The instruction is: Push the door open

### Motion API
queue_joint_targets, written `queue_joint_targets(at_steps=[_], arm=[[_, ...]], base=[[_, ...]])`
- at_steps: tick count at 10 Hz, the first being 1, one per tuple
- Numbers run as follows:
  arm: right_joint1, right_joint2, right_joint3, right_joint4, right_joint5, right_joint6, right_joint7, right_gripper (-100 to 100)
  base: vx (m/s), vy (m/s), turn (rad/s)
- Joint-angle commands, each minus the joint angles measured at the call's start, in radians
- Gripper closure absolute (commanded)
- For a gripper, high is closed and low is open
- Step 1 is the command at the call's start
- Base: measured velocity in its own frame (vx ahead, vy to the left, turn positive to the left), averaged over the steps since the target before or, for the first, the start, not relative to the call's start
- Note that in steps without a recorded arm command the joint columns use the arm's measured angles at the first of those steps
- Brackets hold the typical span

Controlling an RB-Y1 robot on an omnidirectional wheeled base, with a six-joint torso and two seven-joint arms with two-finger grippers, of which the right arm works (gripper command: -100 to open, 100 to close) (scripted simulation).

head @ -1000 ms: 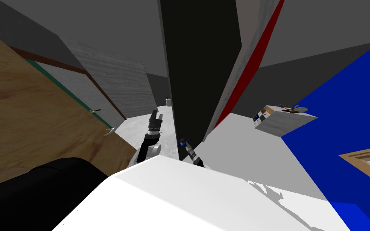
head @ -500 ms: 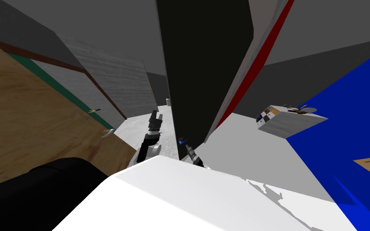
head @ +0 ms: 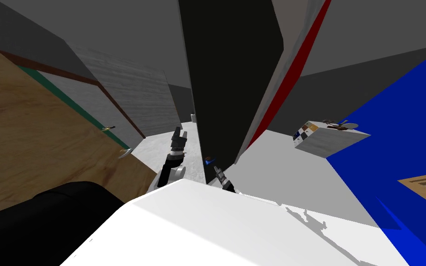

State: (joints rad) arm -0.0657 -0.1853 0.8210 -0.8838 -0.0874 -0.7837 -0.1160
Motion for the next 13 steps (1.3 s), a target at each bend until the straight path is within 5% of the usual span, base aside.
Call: queue_joint_targets(at_steps=[1, 4, 13], arm=[[-0.003, 0.006, -0.014, 0.008, -0.002, 0.006, 0.005, -100], [-0.006, 0.007, -0.030, 0.011, -0.005, 0.013, 0.007, -100], [-0.009, 0.031, -0.052, 0.040, -0.005, -0.002, 0.023, -100]], base=[[-0.208, -0.074, -0.109], [-0.176, -0.045, -0.060], [0.129, 0.109, 0.025]])
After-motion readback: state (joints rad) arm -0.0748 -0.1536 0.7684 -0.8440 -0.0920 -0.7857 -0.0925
